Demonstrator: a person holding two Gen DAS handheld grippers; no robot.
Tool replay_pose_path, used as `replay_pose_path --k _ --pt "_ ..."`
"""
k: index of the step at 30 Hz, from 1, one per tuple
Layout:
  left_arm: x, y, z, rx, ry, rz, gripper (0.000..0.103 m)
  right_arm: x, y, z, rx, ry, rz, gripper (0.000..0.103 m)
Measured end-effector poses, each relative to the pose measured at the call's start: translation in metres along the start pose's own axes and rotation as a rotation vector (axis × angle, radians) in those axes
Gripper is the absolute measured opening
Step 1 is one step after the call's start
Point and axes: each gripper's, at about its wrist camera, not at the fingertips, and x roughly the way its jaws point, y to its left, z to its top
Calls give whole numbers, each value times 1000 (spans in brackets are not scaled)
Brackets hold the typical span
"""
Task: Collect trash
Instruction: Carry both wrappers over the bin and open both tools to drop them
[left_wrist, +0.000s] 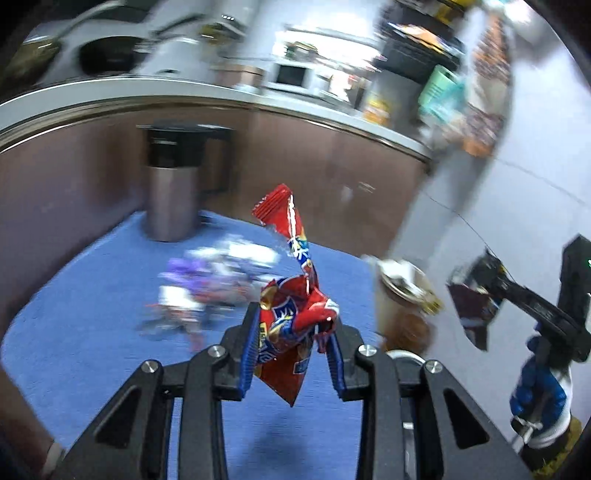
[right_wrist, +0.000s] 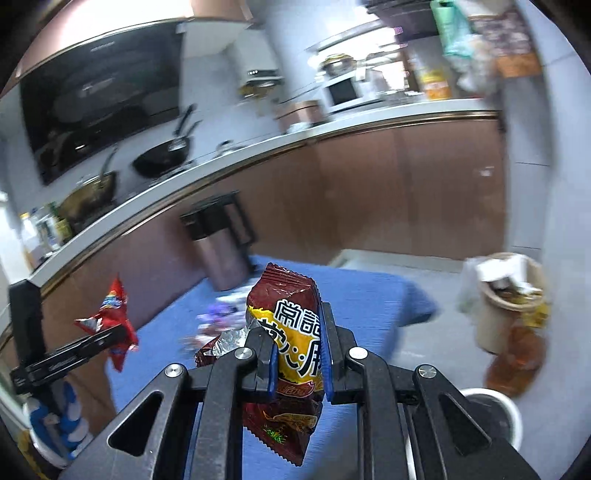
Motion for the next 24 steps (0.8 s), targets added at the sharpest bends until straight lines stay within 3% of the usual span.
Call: replay_pose_path --k 6,12,19,24 --pt "68 -100 -12 144 137 -166 31 -20 -68 -17 47 -7 -215 18" --pt "134 -187 -38 257 271 -252 33 -9 -134 -50 85 74 -393 19" --pt "204 -251 -63 313 404 -308 38 19 -201 -92 168 189 -460 22" --pt "237 -268 -79 319 451 -319 55 39 -236 -118 232 250 -481 29"
